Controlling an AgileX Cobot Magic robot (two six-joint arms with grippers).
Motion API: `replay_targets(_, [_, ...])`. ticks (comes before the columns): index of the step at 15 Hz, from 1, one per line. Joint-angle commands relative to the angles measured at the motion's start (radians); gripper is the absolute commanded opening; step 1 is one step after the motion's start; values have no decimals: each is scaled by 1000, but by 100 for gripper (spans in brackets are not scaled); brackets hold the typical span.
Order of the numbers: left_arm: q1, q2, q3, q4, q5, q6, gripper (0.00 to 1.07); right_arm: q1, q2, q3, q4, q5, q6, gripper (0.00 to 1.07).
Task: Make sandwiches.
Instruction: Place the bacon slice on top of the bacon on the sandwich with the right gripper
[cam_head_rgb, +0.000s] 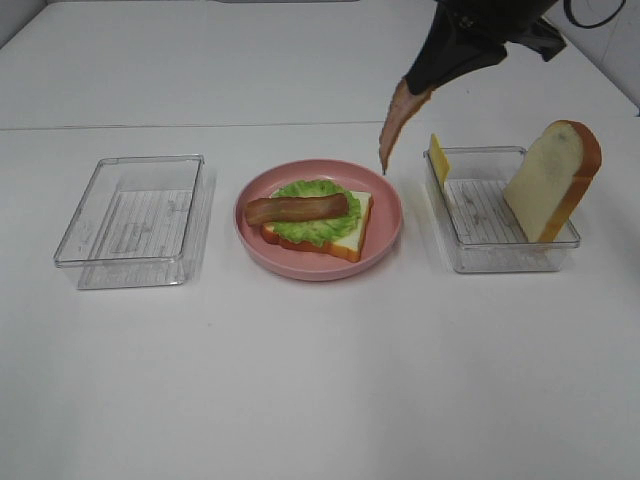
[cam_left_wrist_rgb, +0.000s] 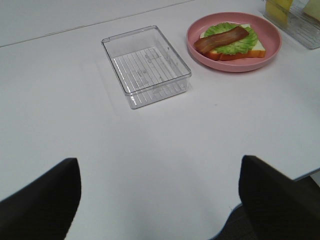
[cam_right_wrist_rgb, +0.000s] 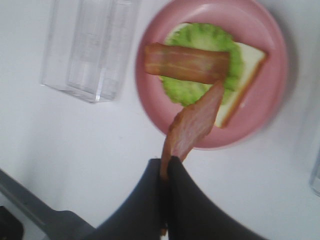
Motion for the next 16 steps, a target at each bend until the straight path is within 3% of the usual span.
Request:
replay_targets(1, [-1, -22, 0, -6, -5, 0, 81, 4, 42, -4, 199, -41, -134, 0])
replay_targets(4, [-1, -22, 0, -6, -5, 0, 81, 4, 123, -4, 406, -64, -264, 0])
replay_targets(5, [-1, -22, 0, -6, -5, 0, 81, 4, 189, -4, 570, -64, -366, 0])
replay_targets(7, [-1, -22, 0, -6, -5, 0, 81, 4, 248, -4, 660, -72, -410, 0])
replay_targets(11, [-1, -22, 0, -6, -5, 0, 81, 15, 335, -4, 751, -83, -447, 0])
replay_targets(16, [-1, -22, 0, -6, -5, 0, 81, 63, 384, -4, 771, -181, -461, 0])
